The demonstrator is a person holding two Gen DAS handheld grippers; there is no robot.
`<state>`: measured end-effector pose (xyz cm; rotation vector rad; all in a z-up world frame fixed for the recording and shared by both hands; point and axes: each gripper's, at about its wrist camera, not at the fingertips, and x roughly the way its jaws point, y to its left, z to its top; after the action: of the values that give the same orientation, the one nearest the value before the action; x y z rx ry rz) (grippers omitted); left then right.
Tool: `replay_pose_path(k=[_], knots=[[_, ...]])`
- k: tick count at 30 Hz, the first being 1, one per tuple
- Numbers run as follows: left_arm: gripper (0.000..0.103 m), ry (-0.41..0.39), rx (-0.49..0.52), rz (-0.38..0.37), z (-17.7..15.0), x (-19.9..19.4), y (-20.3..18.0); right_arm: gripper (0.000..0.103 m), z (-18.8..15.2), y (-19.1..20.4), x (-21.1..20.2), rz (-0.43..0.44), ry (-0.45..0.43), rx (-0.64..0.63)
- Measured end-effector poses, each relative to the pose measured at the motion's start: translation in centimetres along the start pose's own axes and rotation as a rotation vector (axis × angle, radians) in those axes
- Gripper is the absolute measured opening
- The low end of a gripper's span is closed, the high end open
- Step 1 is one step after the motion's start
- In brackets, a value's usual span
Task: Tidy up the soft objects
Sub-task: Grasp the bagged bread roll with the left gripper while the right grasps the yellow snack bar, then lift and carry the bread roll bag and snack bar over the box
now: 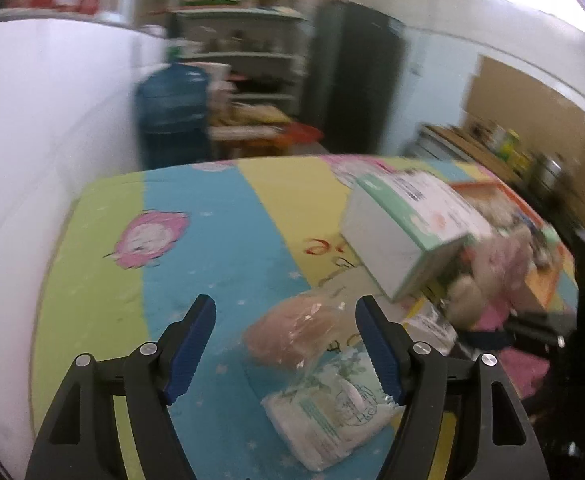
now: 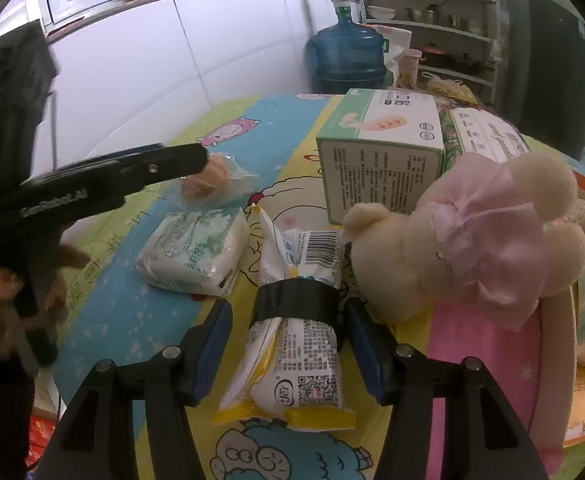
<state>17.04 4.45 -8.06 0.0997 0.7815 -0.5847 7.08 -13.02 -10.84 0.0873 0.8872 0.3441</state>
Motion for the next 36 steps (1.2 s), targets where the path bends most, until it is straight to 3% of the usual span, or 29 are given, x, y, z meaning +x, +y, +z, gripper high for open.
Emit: replay_pose_path(k=[5, 12, 16, 18, 22, 36], knots=[[0.074, 0.072, 0.100, -0.058, 0.1, 2.3, 0.2, 0.058, 0.1, -0.4, -0.1, 0.019, -0.001, 0.005], [0.074, 0.091, 0.075, -0.102, 0.1, 3.5, 0.5, 0.058, 0.0, -0.8, -0.1, 0.025, -0.001, 0.000], [0.060, 0.090, 0.058, -0.103, -0.3, 4.0, 0.6, 0.058, 0.0, -0.7, -0.1, 0.022, -0.002, -0.001], [0.054, 0.088, 0.057, -0.108, -0.5, 4.1, 0.5, 0.052, 0.0, -0.6, 0.0, 0.003, -0.003, -0.007], [0.050, 0.064, 0.062, -0.087, -0.6, 3.5, 0.3, 0.044, -0.2, -0.8, -0.4, 0.008, -0.012, 0.005], [0.050, -0.088, 0.007, -0.002, -1.2, -2.5, -1.2, 0.043, -0.3, 0.3, -1.9, 0.059, -0.040, -0.032]])
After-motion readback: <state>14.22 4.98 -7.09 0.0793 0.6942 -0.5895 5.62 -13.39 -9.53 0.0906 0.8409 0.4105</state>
